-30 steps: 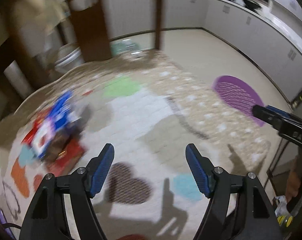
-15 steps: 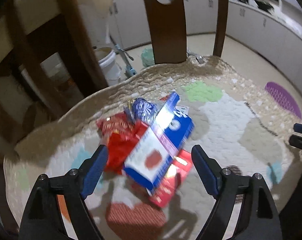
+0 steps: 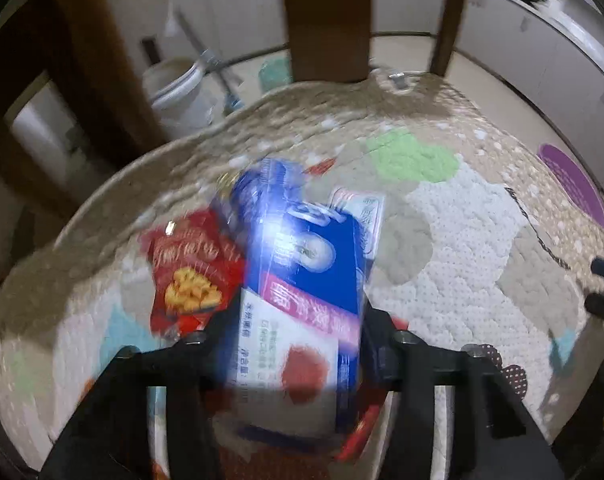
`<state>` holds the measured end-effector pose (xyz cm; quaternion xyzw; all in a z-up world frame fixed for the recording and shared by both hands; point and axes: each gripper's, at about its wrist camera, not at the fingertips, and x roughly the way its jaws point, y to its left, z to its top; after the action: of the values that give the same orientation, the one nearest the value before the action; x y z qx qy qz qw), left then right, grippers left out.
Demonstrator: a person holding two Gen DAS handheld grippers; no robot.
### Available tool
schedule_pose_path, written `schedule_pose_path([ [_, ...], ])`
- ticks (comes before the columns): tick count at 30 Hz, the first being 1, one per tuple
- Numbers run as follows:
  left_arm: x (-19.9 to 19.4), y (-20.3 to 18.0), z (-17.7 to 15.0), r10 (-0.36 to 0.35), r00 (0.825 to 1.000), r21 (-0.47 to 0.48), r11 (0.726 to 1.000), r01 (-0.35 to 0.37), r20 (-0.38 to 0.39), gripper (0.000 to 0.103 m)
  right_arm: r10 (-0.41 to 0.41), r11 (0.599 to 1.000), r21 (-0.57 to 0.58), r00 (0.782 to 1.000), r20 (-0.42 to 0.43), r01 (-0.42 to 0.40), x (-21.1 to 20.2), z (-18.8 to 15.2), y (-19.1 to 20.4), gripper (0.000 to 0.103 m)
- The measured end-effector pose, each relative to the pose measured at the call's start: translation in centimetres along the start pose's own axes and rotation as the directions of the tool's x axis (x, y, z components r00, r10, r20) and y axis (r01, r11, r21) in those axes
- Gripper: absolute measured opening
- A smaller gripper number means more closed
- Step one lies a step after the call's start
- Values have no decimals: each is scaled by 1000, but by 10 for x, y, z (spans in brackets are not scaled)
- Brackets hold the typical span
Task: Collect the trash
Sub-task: 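Move the left tool back over the remaining red and blue boxes, then grasp the blue toothpaste box with the left tool while the right tool grasps the red SHUANGXI box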
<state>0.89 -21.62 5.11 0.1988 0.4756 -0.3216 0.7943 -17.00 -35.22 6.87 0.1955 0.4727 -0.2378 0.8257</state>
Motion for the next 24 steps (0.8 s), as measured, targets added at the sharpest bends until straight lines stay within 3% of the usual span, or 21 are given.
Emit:
schedule_pose_path([
  [5,-35,12,-19,-37,998,-117,992,43,55,46,14,999,-41,1000,0,-14,0,2,16,78],
  [9,-68,23,-48,-8,996,-200,980,26,90,46,46,996,-69,999,-13,-47,4,4,33,78],
  [13,-81,37,-82,44,996,-268,963,-23,75,46,120,988,-89,991,-53,-124,15,8,62,78],
  [19,-78,55,-131,77,997,-380,923,-63,21,46,255,960,-72,950,-182,-272,55,23,130,79],
  [24,-71,64,-157,121,993,-416,902,-114,-11,46,271,960,10,928,-256,-278,93,36,171,82],
])
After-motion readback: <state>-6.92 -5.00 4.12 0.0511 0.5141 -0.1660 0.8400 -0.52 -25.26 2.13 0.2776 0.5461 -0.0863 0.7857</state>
